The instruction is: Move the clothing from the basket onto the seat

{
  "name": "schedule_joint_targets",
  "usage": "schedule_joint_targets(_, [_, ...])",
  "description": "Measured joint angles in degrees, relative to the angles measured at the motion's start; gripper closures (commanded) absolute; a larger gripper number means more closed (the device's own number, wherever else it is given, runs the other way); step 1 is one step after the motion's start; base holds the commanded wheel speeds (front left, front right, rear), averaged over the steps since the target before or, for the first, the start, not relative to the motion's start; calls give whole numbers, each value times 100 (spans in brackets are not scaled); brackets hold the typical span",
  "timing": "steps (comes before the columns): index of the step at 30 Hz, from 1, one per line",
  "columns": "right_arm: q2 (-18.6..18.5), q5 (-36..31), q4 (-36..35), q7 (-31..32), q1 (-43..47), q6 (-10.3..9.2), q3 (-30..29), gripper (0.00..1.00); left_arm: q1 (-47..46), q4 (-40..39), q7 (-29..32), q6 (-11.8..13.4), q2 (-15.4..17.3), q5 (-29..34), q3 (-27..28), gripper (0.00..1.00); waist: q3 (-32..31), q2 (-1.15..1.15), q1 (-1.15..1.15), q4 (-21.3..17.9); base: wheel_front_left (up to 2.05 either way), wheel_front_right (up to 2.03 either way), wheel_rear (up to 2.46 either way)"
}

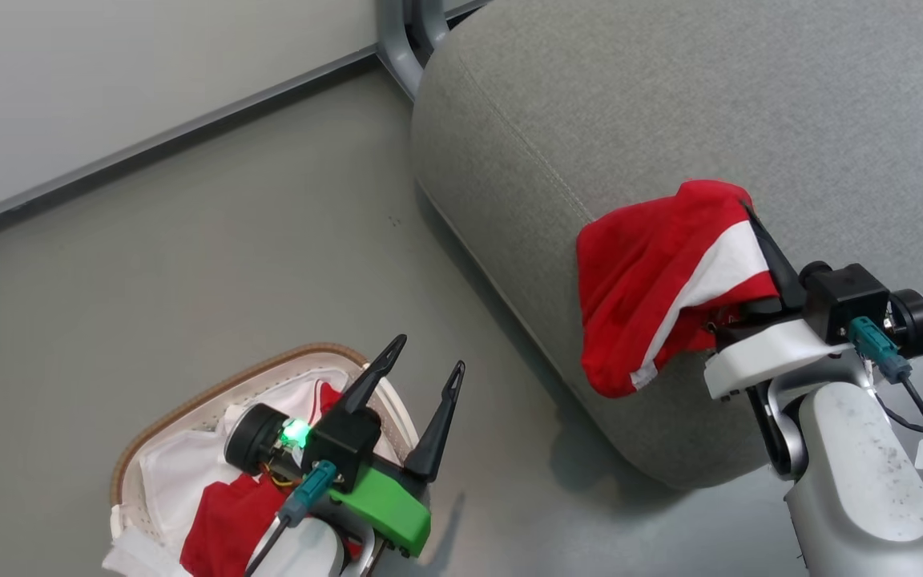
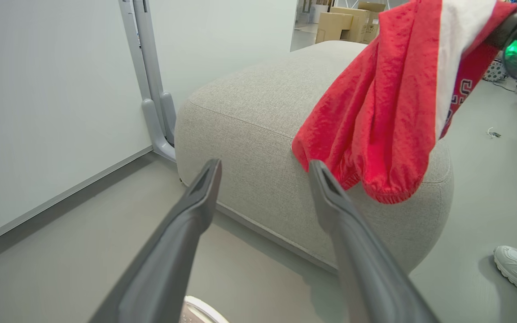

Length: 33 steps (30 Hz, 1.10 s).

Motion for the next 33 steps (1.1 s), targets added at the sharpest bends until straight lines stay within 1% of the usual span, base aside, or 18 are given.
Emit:
schedule_joint_targets(4, [-1, 67, 38, 0, -209, 0, -98, 100, -104, -15, 0, 0, -5, 11, 54, 0, 197, 0, 0, -21, 0, 0, 0])
schedule_joint_targets(8, [0, -18, 104, 1, -557, 0, -177, 100, -233, -52, 0, 0, -14, 64, 90, 0, 379, 0, 0, 52, 0, 0, 0])
schedule_joint_targets(11, [-79, -170, 218, 1, -1023, 0, -246, 100, -310, -47, 1, 4, -3, 118, 81, 0, 511, 0, 0, 147, 0, 0, 0])
schedule_joint_targets(13, [-210, -183, 326, 1, -1418, 0, -288, 100, -364, -41, 1, 3, 12, 157, 64, 0, 613, 0, 0, 224, 0, 0, 0])
schedule_joint_targets(15, [-367, -208, 438, 1, -1796, 0, -355, 100, -409, -38, 0, 1, 25, 186, 41, 0, 709, 0, 0, 299, 0, 0, 0])
schedule_joint_targets(18, [-709, -265, 647, 1, -2412, 0, -492, 100, -475, -49, 0, 1, 56, 240, 2, 0, 859, 0, 0, 430, 0, 0, 0])
schedule_joint_targets(20, [-973, -267, 858, 1, -2882, 0, -610, 100, -526, -65, 1, 1, 88, 312, -35, 0, 971, 0, 0, 533, 0, 0, 0])
schedule_joint_targets(21, [-1210, -302, 991, 76, -3255, 0, -727, 100, -587, -76, 0, 1, 115, 361, -77, 0, 1067, 0, 0, 637, 0, 0, 0])
schedule_joint_targets(24, [-1628, -414, 1229, 307, -3746, 1, -886, 100, -667, -99, 0, 8, 177, 444, -116, 0, 1224, 0, 0, 785, 0, 0, 0])
schedule_joint_targets(26, [-1855, -415, 1388, 401, -4165, 0, -1154, 100, -717, -148, 3, 14, 208, 469, -129, 0, 1386, 0, 0, 891, 0, 0, 0])
schedule_joint_targets(29, [-2100, -448, 1672, 512, -4456, 0, -1303, 100, -770, -244, 48, 52, 259, 535, -169, 0, 1599, 0, 0, 1023, 0, 0, 0])
schedule_joint_targets(33, [-2343, -560, 2089, 483, -4465, 1, -1489, 100, -848, -405, 121, 111, 375, 639, -190, 0, 1909, 0, 0, 1181, 0, 0, 0])
